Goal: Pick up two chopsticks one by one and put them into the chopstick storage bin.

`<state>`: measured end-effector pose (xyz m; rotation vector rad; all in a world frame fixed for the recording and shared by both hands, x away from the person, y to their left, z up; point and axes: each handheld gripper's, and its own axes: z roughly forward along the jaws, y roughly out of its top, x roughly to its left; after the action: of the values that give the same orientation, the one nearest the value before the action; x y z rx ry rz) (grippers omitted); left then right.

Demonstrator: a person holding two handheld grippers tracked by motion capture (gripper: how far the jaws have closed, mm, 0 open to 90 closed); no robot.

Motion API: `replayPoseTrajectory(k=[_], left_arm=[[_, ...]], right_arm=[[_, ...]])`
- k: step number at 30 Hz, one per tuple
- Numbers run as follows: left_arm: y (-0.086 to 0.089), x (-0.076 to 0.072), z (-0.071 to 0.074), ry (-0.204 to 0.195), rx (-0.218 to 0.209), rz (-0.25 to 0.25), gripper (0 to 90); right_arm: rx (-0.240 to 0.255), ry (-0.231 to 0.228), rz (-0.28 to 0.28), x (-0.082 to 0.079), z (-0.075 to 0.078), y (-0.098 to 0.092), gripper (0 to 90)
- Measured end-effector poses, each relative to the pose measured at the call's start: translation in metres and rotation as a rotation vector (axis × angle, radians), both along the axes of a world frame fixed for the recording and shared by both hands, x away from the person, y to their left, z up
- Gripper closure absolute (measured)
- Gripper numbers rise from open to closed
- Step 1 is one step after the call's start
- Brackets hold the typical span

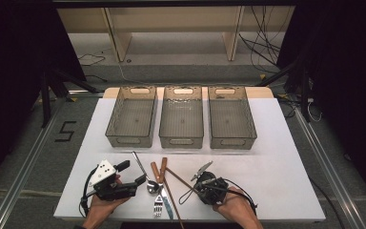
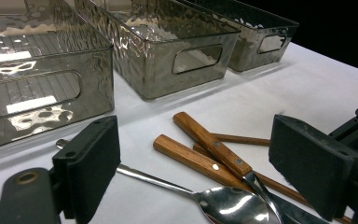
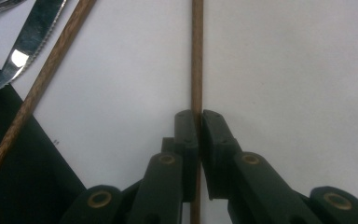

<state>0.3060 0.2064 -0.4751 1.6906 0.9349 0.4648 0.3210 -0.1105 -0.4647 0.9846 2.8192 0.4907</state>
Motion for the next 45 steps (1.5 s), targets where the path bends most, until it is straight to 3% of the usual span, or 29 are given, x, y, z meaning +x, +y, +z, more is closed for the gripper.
replayPoseTrajectory(k=[25,29,35,38,42,45], left_arm=[[-0.002,0.002,0.0,0.033,-0.006,0.001,16.1],[-0.004,0.003,0.0,0.062,-0.027,-0.009,16.1],[-0.015,0.004,0.004,0.125,-0.096,-0.042,16.2],[-0.027,0.004,0.007,0.146,-0.084,-0.066,16.6],[-0.042,0.005,0.012,0.182,-0.106,-0.11,17.0],[-0.052,0.007,0.016,0.201,-0.112,-0.137,17.2]], right_arm=[[0.071,-0.084,-0.025,0.002,0.021,-0.019,86.0],[0.111,-0.103,-0.027,0.001,0.027,-0.02,86.0],[0.189,-0.153,-0.014,-0.001,0.039,-0.019,85.9],[0.228,-0.182,-0.01,-0.001,0.045,-0.016,85.9],[0.294,-0.212,0.013,-0.001,0.054,-0.01,85.9],[0.317,-0.228,0.018,-0.002,0.056,-0.006,85.9]])
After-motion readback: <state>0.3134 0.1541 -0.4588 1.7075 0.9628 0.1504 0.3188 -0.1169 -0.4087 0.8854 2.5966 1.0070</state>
